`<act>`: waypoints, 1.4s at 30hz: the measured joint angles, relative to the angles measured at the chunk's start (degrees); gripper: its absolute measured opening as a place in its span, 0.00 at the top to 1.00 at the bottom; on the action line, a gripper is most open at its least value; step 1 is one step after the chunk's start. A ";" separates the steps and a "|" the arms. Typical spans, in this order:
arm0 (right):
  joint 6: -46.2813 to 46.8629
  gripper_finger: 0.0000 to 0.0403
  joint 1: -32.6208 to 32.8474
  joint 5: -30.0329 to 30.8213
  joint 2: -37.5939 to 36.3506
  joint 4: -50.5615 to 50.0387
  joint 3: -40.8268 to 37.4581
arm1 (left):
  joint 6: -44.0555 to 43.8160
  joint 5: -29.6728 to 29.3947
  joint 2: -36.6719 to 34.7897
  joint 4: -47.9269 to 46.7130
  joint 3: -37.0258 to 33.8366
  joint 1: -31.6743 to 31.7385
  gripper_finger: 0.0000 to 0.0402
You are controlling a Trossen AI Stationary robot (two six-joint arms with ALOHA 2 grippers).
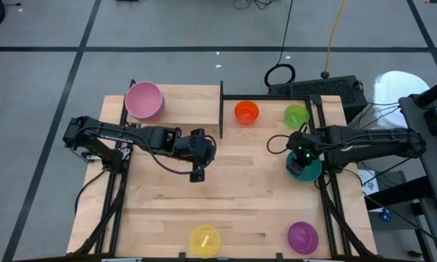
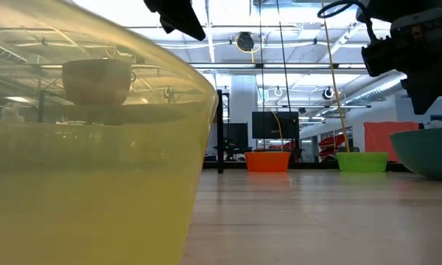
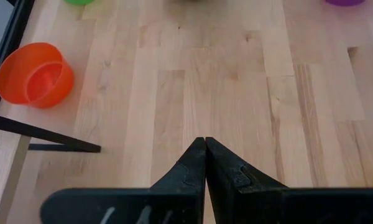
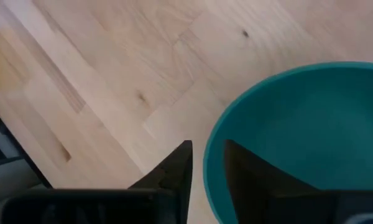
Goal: Place and stack bowls onto a shelf
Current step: Stack the green bowl on top of the pink bowl on the shelf
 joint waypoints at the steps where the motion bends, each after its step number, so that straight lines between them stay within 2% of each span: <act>1: -0.04 0.78 0.00 0.00 0.31 -0.02 0.00 | -0.04 0.00 0.00 0.01 0.00 0.00 0.98; 21: -1.89 0.78 0.02 0.14 8.98 2.78 0.00 | -0.11 0.07 0.00 -0.07 0.00 0.00 0.98; 34: -10.81 0.78 0.02 0.51 16.39 5.40 0.00 | -0.07 0.17 0.00 -0.45 0.00 0.00 0.98; 37: -12.93 0.83 0.02 0.59 17.80 7.73 0.00 | -0.04 0.20 0.00 -0.47 0.00 0.00 0.98; 40: -15.62 0.94 0.02 0.66 18.81 10.66 0.00 | 0.04 0.20 0.00 -0.50 0.00 0.00 0.98; 42: -17.35 0.97 0.02 1.01 19.22 12.65 0.03 | 0.04 0.21 0.00 -0.53 0.00 0.00 0.98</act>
